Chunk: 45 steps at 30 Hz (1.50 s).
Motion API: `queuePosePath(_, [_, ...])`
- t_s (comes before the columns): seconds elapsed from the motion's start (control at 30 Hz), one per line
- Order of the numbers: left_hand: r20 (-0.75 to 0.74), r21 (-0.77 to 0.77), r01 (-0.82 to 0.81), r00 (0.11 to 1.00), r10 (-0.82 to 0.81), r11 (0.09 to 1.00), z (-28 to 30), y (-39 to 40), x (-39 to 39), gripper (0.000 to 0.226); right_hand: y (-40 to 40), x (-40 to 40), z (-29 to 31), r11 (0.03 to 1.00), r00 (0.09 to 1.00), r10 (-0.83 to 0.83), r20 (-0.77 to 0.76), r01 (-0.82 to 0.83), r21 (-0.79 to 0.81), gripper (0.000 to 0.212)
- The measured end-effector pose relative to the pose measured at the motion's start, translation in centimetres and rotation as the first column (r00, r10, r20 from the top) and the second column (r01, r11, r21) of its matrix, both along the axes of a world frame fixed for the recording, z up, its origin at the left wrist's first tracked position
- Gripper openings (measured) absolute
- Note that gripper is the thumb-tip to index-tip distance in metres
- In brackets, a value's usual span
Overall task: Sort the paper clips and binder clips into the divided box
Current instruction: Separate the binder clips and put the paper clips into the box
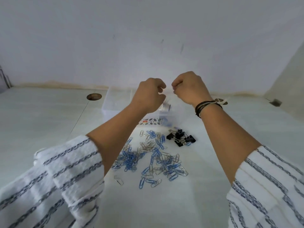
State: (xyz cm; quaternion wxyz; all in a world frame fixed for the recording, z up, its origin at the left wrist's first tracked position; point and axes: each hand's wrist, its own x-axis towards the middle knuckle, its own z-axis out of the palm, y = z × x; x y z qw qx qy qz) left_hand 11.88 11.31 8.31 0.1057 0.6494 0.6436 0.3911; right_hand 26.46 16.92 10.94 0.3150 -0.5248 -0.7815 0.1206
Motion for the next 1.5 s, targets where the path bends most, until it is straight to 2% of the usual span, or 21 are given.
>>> queuePosePath(0.1, [-0.033, 0.038, 0.019, 0.999, -0.017, 0.999, -0.7, -3.5, -0.9, 0.029, -2.7, 1.1, -0.4, 0.996, 0.998, 0.031, -0.050, -0.027, 0.081, 0.022])
queuePosePath(0.2, [-0.120, -0.001, 0.114, 0.986, -0.113, 0.993, -1.9, -7.2, -1.4, 0.019, -6.5, 1.4, -2.0, 0.983, 0.976, 0.178, -0.124, -0.181, -0.013, 0.024])
queuePosePath(0.23, [-0.151, -0.024, 0.141, 0.978, -0.143, 0.990, -2.5, -8.3, -1.5, 0.018, -7.6, 1.3, -2.7, 0.972, 0.971, 0.229, -0.074, -0.233, -0.043, 0.028])
queuePosePath(0.3, [-0.207, -0.100, 0.161, 0.962, -0.179, 0.982, -3.9, -9.5, -1.9, 0.023, -8.8, 0.8, -4.0, 0.946, 0.939, 0.322, 0.125, -0.313, -0.085, 0.032])
queuePosePath(0.43, [-0.339, -0.331, 0.149, 0.903, -0.265, 0.932, -5.8, -9.5, -2.6, 0.038, -8.6, -0.1, -6.3, 0.890, 0.761, 0.455, 0.461, -0.410, -0.201, 0.025])
queuePosePath(0.5, [-0.339, -0.393, 0.161, 0.890, -0.305, 0.905, -6.0, -9.4, -2.7, 0.034, -8.4, -0.4, -7.0, 0.863, 0.668, 0.504, 0.548, -0.420, -0.283, 0.018])
queuePosePath(0.57, [-0.320, -0.388, 0.163, 0.899, -0.298, 0.907, -6.1, -9.4, -2.9, 0.023, -8.4, -0.3, -7.2, 0.844, 0.623, 0.535, 0.571, -0.423, -0.329, 0.022])
queuePosePath(0.63, [-0.271, -0.331, 0.174, 0.924, -0.270, 0.928, -6.1, -9.3, -3.3, 0.015, -8.3, -0.1, -6.9, 0.837, 0.640, 0.547, 0.541, -0.434, -0.333, 0.027])
queuePosePath(0.67, [-0.254, -0.299, 0.182, 0.931, -0.263, 0.937, -6.1, -9.3, -3.5, 0.019, -8.3, 0.0, -6.7, 0.841, 0.654, 0.541, 0.529, -0.436, -0.320, 0.028])
queuePosePath(0.73, [-0.270, -0.309, 0.181, 0.925, -0.269, 0.934, -6.2, -9.2, -3.7, 0.037, -8.4, 0.3, -6.5, 0.852, 0.674, 0.522, 0.523, -0.435, -0.290, 0.029])
queuePosePath(0.83, [-0.329, -0.408, 0.184, 0.884, -0.332, 0.894, -6.4, -9.2, -3.6, 0.061, -8.6, 0.3, -6.4, 0.840, 0.628, 0.541, 0.560, -0.436, -0.323, 0.041])
queuePosePath(0.93, [-0.347, -0.386, 0.180, 0.880, -0.323, 0.905, -6.3, -9.2, -3.5, 0.046, -8.5, 0.1, -6.8, 0.834, 0.630, 0.551, 0.547, -0.443, -0.329, 0.043])
queuePosePath(1.1, [-0.269, -0.316, 0.165, 0.929, -0.255, 0.934, -6.5, -9.0, -3.6, 0.020, -8.2, -0.2, -7.2, 0.841, 0.725, 0.539, 0.429, -0.430, -0.329, 0.021])
queuePosePath(1.37, [-0.201, -0.267, 0.138, 0.960, -0.195, 0.954, -6.3, -8.9, -4.1, 0.016, -7.9, 0.5, -6.5, 0.849, 0.835, 0.481, 0.268, -0.366, -0.382, 0.007])
queuePosePath(1.5, [-0.053, -0.233, 0.101, 0.992, -0.116, 0.967, -5.3, -8.7, -5.1, 0.010, -7.6, 1.9, -4.8, 0.864, 0.894, 0.420, 0.158, -0.342, -0.369, 0.005])
